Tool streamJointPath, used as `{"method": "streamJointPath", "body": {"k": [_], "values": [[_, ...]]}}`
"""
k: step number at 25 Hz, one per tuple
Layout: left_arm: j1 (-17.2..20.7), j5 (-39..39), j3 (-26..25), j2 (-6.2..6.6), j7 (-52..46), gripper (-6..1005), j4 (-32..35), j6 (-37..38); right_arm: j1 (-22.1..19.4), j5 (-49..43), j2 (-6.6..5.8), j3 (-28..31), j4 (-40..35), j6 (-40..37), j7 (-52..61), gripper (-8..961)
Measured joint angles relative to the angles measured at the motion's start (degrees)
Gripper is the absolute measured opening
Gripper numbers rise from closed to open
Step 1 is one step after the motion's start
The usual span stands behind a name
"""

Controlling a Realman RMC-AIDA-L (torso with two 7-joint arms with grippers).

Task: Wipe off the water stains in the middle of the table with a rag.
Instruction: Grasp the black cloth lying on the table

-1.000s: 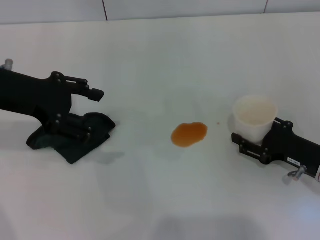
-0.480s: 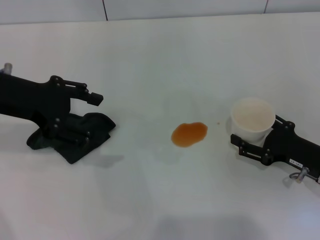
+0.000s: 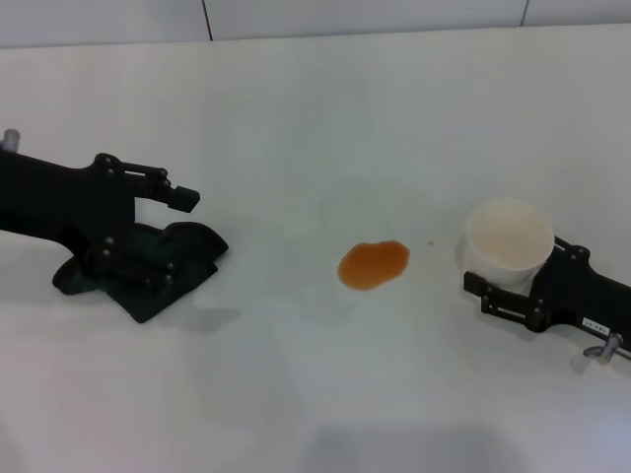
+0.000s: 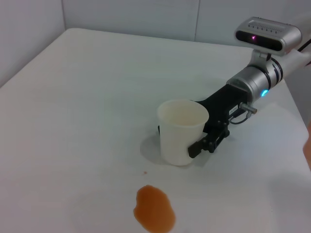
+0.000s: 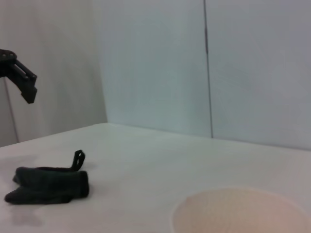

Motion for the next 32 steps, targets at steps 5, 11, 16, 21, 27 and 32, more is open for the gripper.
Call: {"method": "streamJointPath", "body": {"k": [5, 11, 16, 21, 27, 32], "values": [[-0.1, 0.0, 0.0, -0.01, 0.0, 846, 0.0, 0.0, 0.0, -2.6, -0.85, -0.1, -1.0, 0.3, 2.6, 847], [0.0, 0.0, 0.1, -0.04, -0.2, 846, 0.0, 0.1, -0.5, -2.9, -1.75, -0.2, -1.4, -0.1, 3.5, 847], [-0.1, 0.0, 0.1, -0.04, -0.3, 845, 0.0, 0.1, -1.9, -4.8, -3.29, -0.8, -4.3, -0.2, 7.3, 847], [0.0, 0.0, 0.1, -0.03, -0.3, 845, 0.0, 0.1, -4.0, -8.0, -4.74, -0.9, -9.0, -0.2, 11.6, 847], [0.2, 0.1, 0.1, 0.16, -0.3, 845, 0.0, 0.1, -6.6, -17.7, -7.39, -0.5, -19.2, 0.8, 24.2, 846], [0.5, 0.3, 0.1, 0.24, -0.3, 846, 0.0, 0.1, -8.6, -28.4, -9.01, 2.8, -29.3, 0.7, 36.3, 842]]}}
